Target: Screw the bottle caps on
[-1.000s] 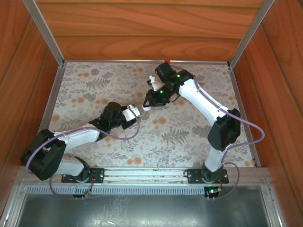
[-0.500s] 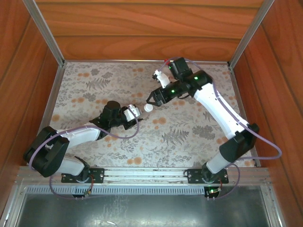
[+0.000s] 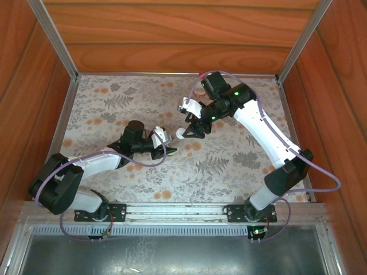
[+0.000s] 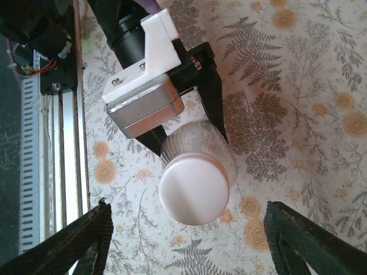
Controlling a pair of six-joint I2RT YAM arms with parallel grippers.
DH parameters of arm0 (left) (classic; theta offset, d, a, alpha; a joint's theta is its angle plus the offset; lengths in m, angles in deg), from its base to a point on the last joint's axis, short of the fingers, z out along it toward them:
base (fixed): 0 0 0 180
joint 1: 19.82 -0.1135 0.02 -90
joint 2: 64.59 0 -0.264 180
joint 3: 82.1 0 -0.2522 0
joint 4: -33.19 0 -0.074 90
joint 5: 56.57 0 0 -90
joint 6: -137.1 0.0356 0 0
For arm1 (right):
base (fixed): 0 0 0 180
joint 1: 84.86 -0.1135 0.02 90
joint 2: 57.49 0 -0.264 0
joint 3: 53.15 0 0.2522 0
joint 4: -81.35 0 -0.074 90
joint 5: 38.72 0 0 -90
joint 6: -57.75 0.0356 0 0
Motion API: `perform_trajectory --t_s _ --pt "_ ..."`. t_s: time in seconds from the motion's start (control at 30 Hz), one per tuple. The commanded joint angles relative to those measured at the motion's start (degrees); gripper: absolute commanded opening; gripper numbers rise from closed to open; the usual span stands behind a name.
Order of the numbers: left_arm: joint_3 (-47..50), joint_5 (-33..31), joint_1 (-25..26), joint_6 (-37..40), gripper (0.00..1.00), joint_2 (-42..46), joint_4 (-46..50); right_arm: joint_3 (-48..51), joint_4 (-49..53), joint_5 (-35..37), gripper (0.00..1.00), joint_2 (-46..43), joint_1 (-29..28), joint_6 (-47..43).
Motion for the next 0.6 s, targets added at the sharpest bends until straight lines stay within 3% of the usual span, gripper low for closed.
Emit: perform_trajectory --t_s 0.0,0.27,0.57 --pt "-1.9 3.2 -0.6 -0.7 0.5 0.8 -0.6 0.1 2.0 -0.6 0.72 1.5 -0.9 -3.5" --pt "-1.8 2.9 -0.5 -0.8 0.5 1.3 -0.5 -0.6 2.3 0.6 0.67 4.8 -1.2 -3.1" --pt "-1.9 1.8 -0.6 -0.8 0.5 1.3 -0.3 0.2 0.4 0.4 0.52 4.7 -1.5 -0.7"
